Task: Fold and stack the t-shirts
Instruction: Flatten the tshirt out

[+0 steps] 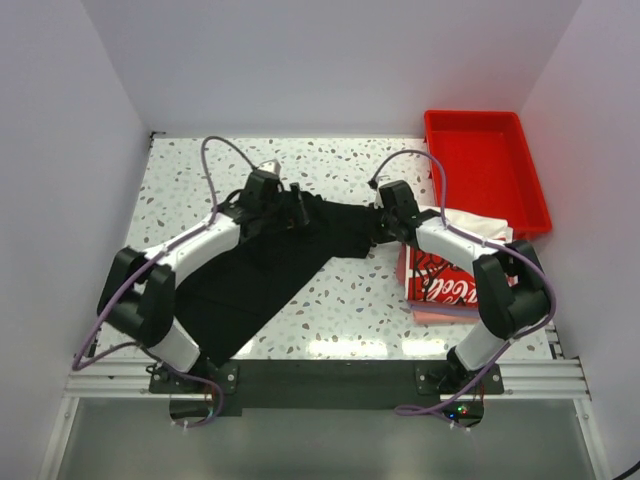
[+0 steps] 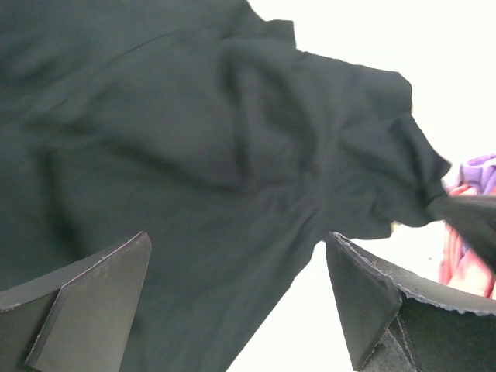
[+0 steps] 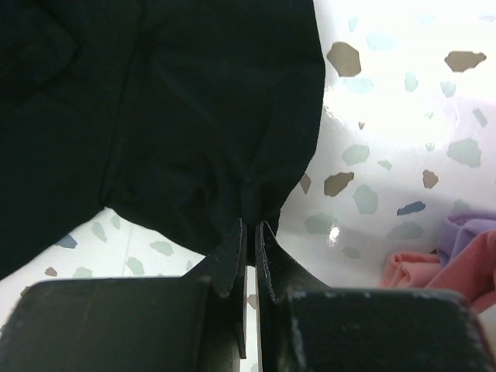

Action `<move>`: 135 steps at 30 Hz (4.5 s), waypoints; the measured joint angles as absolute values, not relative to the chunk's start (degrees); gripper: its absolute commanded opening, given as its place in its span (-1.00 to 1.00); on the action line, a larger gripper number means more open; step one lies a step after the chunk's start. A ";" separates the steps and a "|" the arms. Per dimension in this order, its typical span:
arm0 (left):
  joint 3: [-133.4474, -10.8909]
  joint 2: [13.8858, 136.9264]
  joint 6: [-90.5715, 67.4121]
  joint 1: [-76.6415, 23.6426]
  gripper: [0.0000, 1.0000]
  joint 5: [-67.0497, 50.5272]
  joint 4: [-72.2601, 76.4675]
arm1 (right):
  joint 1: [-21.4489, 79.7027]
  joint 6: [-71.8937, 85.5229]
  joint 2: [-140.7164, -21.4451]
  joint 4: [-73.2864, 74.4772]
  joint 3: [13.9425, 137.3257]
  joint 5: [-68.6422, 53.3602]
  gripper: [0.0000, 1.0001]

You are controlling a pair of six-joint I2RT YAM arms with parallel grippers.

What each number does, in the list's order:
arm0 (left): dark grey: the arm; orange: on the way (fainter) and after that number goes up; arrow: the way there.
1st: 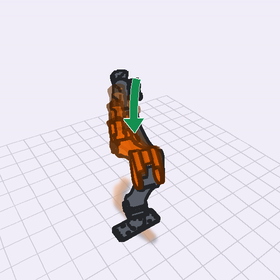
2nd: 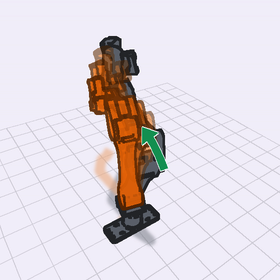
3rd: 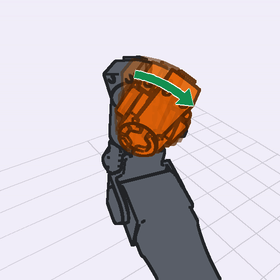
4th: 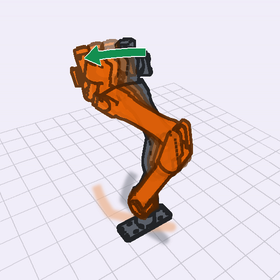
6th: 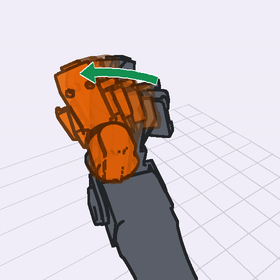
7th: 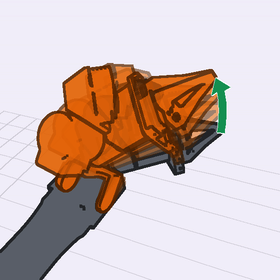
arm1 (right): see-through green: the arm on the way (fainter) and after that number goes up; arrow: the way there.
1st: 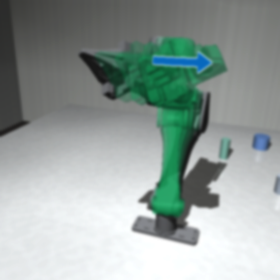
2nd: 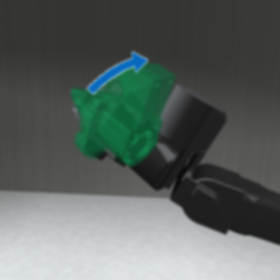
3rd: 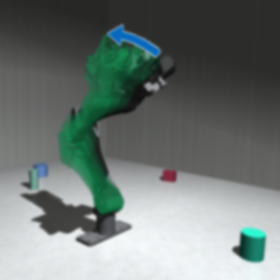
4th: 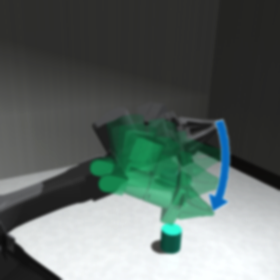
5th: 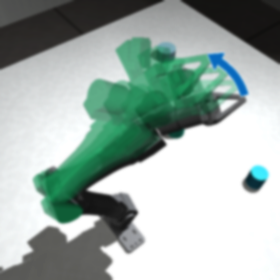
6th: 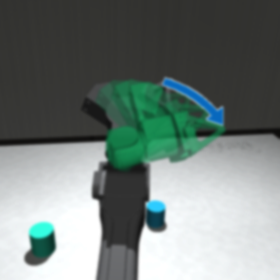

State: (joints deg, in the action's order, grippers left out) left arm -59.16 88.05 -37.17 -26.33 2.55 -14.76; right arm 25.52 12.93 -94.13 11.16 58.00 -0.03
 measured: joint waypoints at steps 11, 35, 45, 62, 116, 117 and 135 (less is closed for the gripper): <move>-80.82 110.91 -35.70 -30.81 0.68 6.48 -20.84 | 25.04 13.13 -94.61 11.20 57.08 0.60 -1.00; -87.85 106.17 -35.09 -30.65 -1.00 21.26 -35.70 | 23.44 11.94 -93.08 14.92 60.01 2.17 -1.00; -91.39 68.97 -34.39 -20.99 -1.00 28.84 -34.26 | 23.44 6.83 -73.43 19.79 76.01 8.03 -1.00; -116.71 46.22 -26.96 -21.56 -1.00 39.38 -36.34 | 23.49 -1.52 -52.80 30.13 103.00 7.20 -1.00; -58.87 93.56 -34.52 3.60 1.00 4.75 -17.12 | 41.78 13.80 -100.62 19.22 71.85 -6.66 0.98; -58.04 93.67 -34.94 3.53 1.00 4.47 -16.95 | 42.06 14.41 -101.21 19.20 71.68 -7.03 0.97; -33.76 78.26 -43.86 -6.87 1.00 5.58 -7.53 | 40.80 17.56 -109.65 18.09 71.64 -6.00 0.97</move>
State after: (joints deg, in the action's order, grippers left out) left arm -33.76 78.26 -43.86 -6.87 5.58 -7.53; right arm 40.80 17.56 -109.65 18.09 71.64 -6.00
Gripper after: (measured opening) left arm 0.997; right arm 0.986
